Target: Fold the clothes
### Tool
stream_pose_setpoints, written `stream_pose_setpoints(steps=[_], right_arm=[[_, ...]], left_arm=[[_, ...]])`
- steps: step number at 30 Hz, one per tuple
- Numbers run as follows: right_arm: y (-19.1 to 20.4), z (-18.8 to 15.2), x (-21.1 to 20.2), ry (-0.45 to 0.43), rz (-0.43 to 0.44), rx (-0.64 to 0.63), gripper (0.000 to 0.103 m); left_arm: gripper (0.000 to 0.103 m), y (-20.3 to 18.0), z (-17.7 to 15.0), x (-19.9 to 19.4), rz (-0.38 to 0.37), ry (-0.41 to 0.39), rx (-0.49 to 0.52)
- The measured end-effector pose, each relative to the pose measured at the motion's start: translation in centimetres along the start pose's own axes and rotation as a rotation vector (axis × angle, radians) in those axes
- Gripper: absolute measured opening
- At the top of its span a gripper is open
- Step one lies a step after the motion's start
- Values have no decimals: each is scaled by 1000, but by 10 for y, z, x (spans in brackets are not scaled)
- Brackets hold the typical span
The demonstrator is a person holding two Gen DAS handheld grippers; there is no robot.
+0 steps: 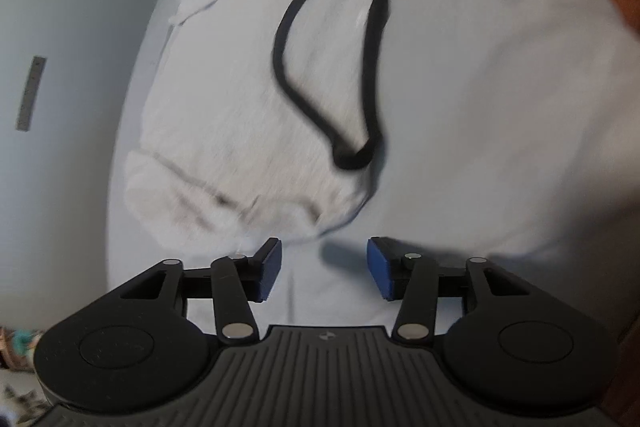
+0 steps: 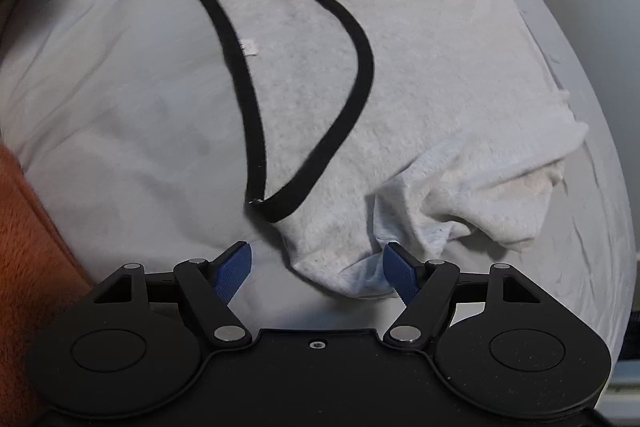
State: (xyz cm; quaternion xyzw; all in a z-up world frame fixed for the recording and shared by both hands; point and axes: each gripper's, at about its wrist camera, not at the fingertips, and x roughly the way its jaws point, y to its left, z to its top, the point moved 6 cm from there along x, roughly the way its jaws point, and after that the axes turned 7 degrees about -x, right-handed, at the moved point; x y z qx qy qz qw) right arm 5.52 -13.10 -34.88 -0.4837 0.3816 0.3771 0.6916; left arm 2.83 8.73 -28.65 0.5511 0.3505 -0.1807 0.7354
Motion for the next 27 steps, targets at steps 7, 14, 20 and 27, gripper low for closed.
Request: stream_pose_setpoints(steps=[7, 14, 20, 27], right_arm=[[2, -3, -1, 7, -24, -18, 71], [3, -6, -4, -4, -129, -75, 71], [2, -7, 3, 6, -162, -113, 72], [4, 5, 9, -41, -273, -225, 72]], left_arm=[[48, -18, 7, 5, 86, -48, 105], [48, -23, 11, 7, 128, -67, 103], [48, -18, 18, 12, 124, -80, 61], [49, -15, 16, 8, 147, -59, 18]])
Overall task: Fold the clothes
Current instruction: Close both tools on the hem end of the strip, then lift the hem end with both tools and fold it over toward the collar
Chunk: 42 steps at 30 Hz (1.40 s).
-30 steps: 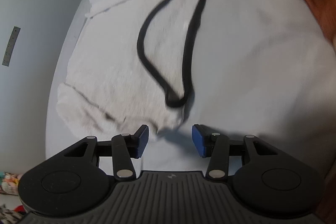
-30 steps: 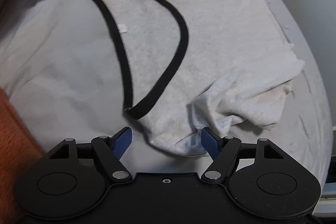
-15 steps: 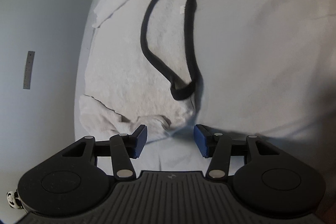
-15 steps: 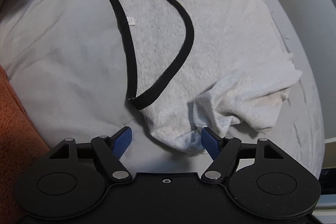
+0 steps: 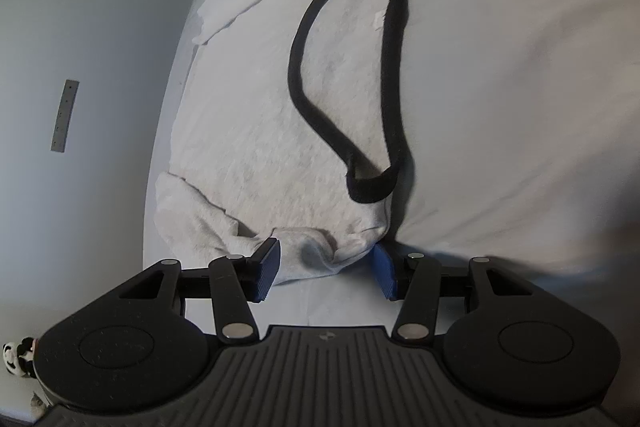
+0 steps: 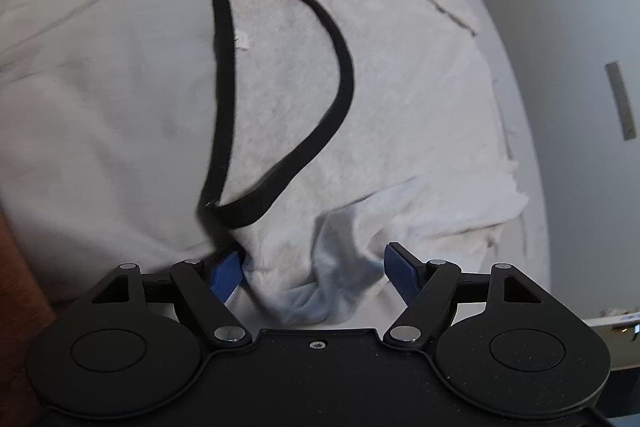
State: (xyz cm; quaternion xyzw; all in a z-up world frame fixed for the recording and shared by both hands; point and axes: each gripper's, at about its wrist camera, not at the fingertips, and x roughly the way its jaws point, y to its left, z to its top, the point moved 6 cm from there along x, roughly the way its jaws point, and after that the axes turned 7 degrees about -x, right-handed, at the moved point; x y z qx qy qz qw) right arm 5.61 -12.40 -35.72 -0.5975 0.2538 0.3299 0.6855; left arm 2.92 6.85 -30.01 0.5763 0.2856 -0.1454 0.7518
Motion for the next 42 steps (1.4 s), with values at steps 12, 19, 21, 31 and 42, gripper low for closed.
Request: stream_pose_setpoints(steps=[12, 19, 21, 31, 42], right_arm=[[-1, 4, 9, -16, 16, 36, 31], [-1, 8, 17, 6, 61, 40, 26], [-4, 9, 19, 20, 74, 55, 20], [-21, 20, 11, 86, 83, 72, 10], [-50, 29, -15, 52, 46, 140, 7]], left_arm=[[17, -19, 8, 5, 49, 33, 111], [10, -18, 12, 9, 29, 57, 67], [9, -12, 11, 6, 7, 57, 24], [6, 19, 17, -13, 7, 12, -90], [5, 55, 20, -39, -50, -11, -173]])
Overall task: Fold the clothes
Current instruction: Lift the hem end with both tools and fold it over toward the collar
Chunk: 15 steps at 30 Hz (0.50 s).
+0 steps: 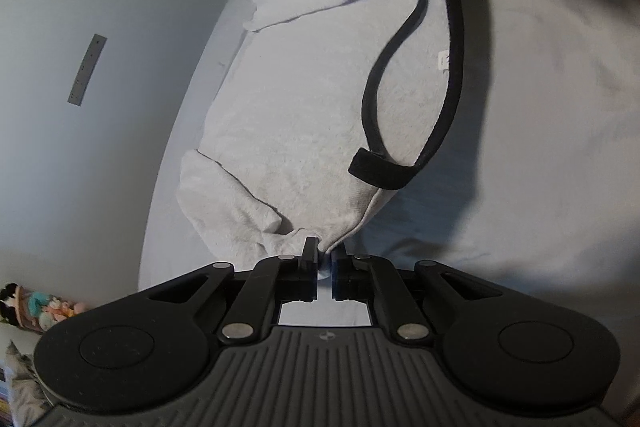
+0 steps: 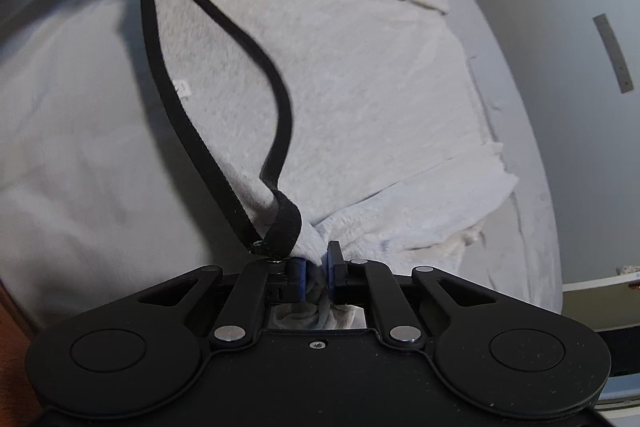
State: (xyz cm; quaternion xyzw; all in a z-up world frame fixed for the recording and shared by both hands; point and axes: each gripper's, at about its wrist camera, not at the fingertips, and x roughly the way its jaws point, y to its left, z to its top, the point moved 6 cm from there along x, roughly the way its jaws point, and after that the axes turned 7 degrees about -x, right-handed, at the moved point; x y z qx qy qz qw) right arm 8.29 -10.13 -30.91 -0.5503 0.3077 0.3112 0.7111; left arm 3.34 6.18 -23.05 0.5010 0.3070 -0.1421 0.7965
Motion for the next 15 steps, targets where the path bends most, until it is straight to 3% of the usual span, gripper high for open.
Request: stream_pose_setpoints(steps=[15], right_arm=[[-7, -9, -64, -43, 55, -84, 7]], left_arm=[[4, 28, 5, -56, -152, -12, 163]])
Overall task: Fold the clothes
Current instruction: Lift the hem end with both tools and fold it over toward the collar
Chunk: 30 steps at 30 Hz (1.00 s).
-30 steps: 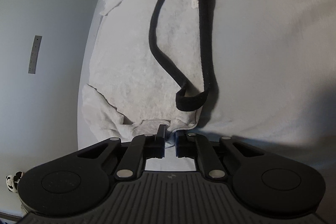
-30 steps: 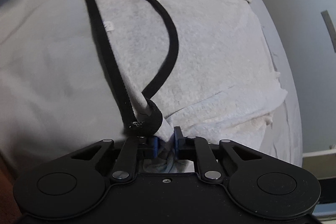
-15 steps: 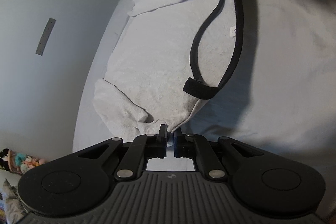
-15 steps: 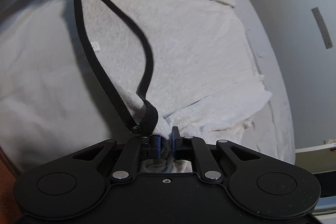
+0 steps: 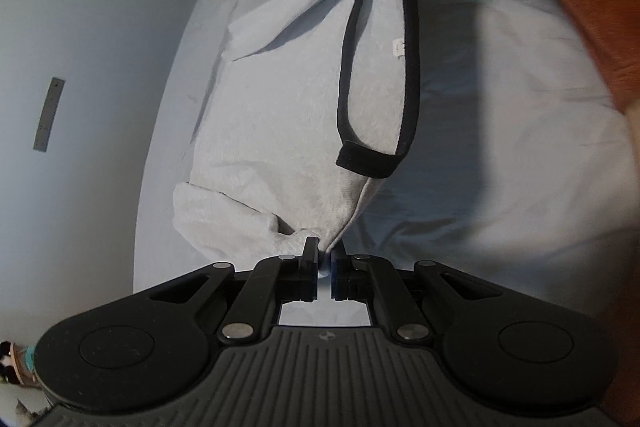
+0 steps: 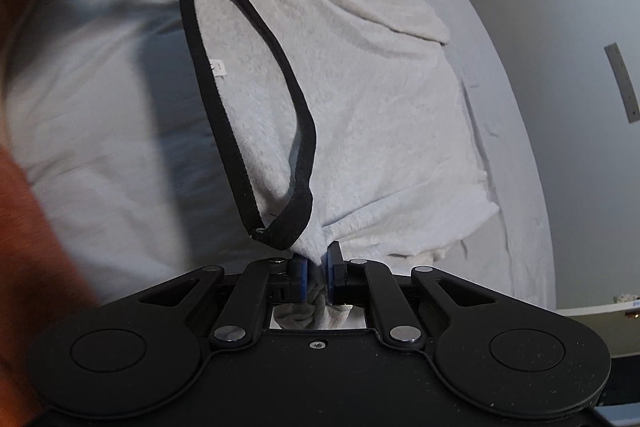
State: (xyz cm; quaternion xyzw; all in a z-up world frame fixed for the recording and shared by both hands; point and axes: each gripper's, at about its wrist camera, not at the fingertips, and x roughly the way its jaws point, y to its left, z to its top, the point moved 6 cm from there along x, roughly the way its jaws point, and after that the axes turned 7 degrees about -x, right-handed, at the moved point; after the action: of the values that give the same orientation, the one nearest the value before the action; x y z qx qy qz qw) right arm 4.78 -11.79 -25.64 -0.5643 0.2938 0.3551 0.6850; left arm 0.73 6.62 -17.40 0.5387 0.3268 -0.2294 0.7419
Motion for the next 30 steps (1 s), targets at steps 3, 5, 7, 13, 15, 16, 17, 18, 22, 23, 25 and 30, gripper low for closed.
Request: stream_pose_setpoints(steps=[3, 5, 7, 13, 15, 16, 17, 18, 22, 23, 25, 30], right_arm=[[5, -4, -20, -11, 23, 18, 7], [10, -9, -32, -18, 56, 39, 7], [13, -12, -40, -25, 87, 58, 7], [16, -17, -61, -58, 209, 139, 7], [7, -18, -62, -66, 224, 166, 7], [-1, -18, -62, -70, 225, 185, 7], [-9, -17, -61, -74, 225, 201, 7], [-16, -17, -60, -76, 227, 212, 7], [-47, -17, -57, -81, 242, 231, 7], [-55, -17, -56, -81, 246, 230, 7], [-62, -16, -55, -79, 244, 223, 7], [-104, -14, -35, -72, 236, 221, 7]], left_arm=[[4, -2, -2, -17, -44, 3, 10], [4, -1, -4, -29, -69, 8, 14], [4, 2, -5, -37, -83, 9, 11], [4, 12, -6, -67, -141, 4, -8], [4, 25, -1, -65, -142, 9, -18], [4, 33, 2, -63, -140, 10, -25], [4, 36, 3, -63, -135, 14, -25], [4, 39, 4, -63, -131, 17, -24], [4, 52, 13, -58, -144, 33, -26], [4, 57, 15, -55, -148, 39, -26], [4, 69, 19, -47, -147, 55, -30], [4, 105, 26, -22, -137, 75, -44]])
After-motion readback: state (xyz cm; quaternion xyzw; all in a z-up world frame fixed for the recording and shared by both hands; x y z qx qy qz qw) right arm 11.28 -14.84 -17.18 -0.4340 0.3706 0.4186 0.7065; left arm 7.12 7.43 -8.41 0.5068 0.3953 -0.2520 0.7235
